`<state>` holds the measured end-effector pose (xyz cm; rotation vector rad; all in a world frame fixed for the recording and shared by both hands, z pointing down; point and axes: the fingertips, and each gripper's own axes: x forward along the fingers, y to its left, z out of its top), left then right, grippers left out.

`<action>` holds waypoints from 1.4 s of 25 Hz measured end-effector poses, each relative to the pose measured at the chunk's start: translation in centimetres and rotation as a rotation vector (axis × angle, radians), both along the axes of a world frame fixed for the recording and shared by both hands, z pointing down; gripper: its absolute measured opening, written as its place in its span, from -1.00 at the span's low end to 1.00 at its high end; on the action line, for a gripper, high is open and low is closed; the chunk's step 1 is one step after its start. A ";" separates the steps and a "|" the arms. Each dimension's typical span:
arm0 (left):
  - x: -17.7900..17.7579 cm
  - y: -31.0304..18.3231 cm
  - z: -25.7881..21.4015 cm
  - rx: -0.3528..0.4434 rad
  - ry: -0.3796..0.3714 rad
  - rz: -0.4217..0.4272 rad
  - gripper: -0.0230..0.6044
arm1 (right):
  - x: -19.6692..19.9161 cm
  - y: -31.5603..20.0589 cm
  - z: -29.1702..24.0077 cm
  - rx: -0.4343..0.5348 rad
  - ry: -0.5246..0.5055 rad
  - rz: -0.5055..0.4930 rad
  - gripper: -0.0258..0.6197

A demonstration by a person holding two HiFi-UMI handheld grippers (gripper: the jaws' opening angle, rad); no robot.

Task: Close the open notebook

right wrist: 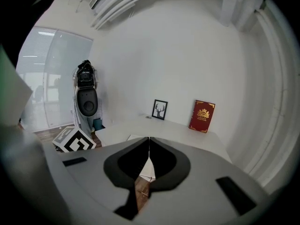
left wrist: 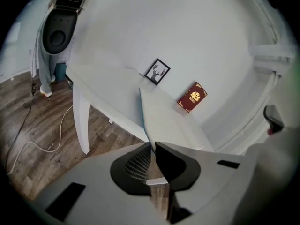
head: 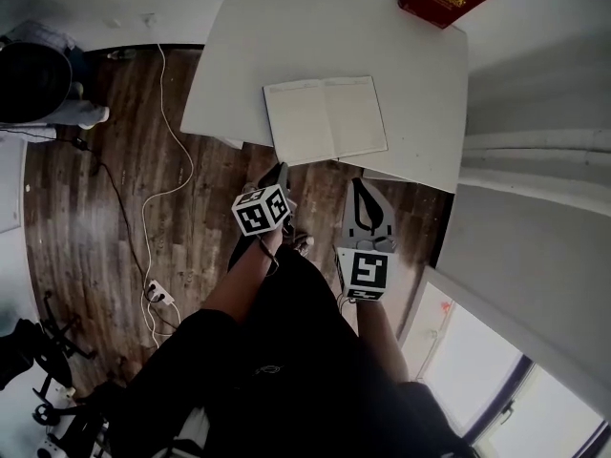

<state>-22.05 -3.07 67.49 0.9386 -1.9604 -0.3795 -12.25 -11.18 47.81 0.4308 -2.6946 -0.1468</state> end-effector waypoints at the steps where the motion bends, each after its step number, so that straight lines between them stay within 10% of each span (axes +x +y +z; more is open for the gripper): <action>1: -0.1 0.0 -0.3 -0.010 -0.022 0.022 -0.83 | 0.0 -0.1 -0.2 -0.004 -0.010 0.006 -0.85; 35: 0.2 -6.0 -13.0 -0.136 -0.618 0.542 -0.88 | 4.8 -6.2 1.3 -0.149 -0.097 0.299 -0.85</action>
